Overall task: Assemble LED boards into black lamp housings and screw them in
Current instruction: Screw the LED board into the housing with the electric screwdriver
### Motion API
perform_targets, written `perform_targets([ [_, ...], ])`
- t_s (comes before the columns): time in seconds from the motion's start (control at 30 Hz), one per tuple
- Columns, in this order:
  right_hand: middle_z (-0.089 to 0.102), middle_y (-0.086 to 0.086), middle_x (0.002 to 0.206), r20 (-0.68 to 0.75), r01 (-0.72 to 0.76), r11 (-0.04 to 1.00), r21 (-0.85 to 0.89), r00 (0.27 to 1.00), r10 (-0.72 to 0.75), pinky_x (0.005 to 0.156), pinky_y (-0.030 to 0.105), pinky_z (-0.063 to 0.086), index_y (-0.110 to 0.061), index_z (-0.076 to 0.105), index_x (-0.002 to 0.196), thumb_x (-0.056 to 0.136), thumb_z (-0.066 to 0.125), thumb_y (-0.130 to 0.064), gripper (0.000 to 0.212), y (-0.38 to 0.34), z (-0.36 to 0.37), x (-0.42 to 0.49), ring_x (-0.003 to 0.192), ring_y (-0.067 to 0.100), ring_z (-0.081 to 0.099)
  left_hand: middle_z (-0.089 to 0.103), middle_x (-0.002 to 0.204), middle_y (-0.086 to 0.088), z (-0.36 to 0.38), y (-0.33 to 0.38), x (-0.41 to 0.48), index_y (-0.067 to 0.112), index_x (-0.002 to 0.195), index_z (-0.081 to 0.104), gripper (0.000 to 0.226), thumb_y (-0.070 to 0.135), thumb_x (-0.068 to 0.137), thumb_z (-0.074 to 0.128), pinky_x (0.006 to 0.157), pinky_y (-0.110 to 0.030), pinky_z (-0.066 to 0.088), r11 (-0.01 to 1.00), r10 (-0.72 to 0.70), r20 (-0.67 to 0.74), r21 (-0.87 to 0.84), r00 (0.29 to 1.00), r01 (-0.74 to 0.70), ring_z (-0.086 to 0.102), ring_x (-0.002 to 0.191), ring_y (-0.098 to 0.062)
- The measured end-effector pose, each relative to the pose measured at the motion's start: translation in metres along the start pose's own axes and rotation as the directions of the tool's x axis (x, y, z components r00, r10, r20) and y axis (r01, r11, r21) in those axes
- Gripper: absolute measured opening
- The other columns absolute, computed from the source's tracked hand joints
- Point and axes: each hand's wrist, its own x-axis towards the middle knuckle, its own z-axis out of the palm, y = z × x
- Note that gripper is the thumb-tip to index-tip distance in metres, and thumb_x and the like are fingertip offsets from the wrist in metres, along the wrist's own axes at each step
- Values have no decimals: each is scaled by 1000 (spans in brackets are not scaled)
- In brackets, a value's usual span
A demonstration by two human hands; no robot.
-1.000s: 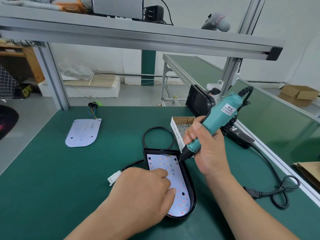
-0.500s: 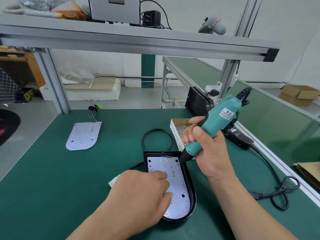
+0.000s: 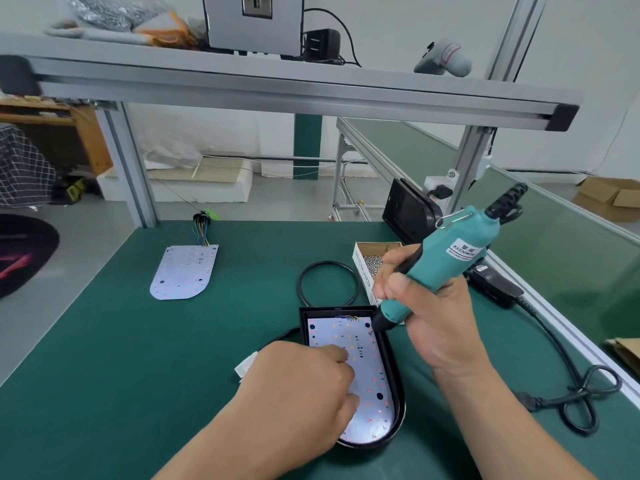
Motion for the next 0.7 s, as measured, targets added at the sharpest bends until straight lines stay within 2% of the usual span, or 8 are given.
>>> perform_targets([
  [0.13,56,14,71,74,25,1000,18,997,-26,70,45,43,-6,68,101,77,72,-8,24,-5,-2,1,69,35,48,49,91,0,2,-1,0,21,81,50,37,43,101,27,50,-36,22,1000,22,-60,-8,998,-22,36,54,-24],
  [0.27,59,14,72,123,29,998,-59,992,-21,66,45,42,-9,70,101,78,70,-6,23,-8,-4,1,67,35,50,50,83,1,3,1,1,23,76,50,34,40,99,31,47,-33,14,999,44,-89,30,995,-41,25,45,-21],
  [0.4,63,14,77,39,29,985,-169,999,-23,69,41,51,-8,72,103,82,77,-13,23,-6,-1,0,71,32,59,50,63,6,-5,5,4,25,59,53,32,43,83,62,47,-31,-1,989,32,58,144,998,-40,8,40,-21],
  [0.47,65,12,76,-8,63,974,-219,998,-66,65,40,54,-11,73,105,84,78,-19,23,-6,3,-2,70,32,61,48,57,8,-7,9,6,25,53,53,34,44,72,73,51,-31,-5,986,30,80,158,996,-43,13,40,-23],
  [0.53,63,10,72,14,119,979,-165,993,-119,60,43,53,-13,72,106,89,77,-20,19,-7,7,-4,65,35,59,47,55,8,-6,13,8,25,51,52,37,44,68,78,51,-31,-5,988,40,82,143,996,-52,17,40,-23],
  [0.6,63,8,73,74,141,986,-85,988,-135,60,44,52,-12,69,109,93,80,-30,26,-9,11,-5,63,35,57,48,56,8,-5,14,6,25,50,52,38,44,64,81,51,-30,-5,990,36,95,129,995,-48,18,40,-23],
  [0.67,60,8,74,91,86,996,38,992,-90,66,41,51,-6,66,110,93,81,-38,40,-9,16,-6,65,32,56,51,59,8,-4,15,6,24,52,55,35,43,64,82,48,-30,-2,986,44,111,153,993,-61,19,41,-24],
  [0.7,58,8,74,78,55,993,100,995,-63,69,39,51,-4,64,110,93,80,-39,42,-8,17,-6,67,30,56,55,64,7,-3,15,6,25,58,59,29,44,71,78,43,-28,6,987,45,113,149,993,-61,25,42,-24],
])
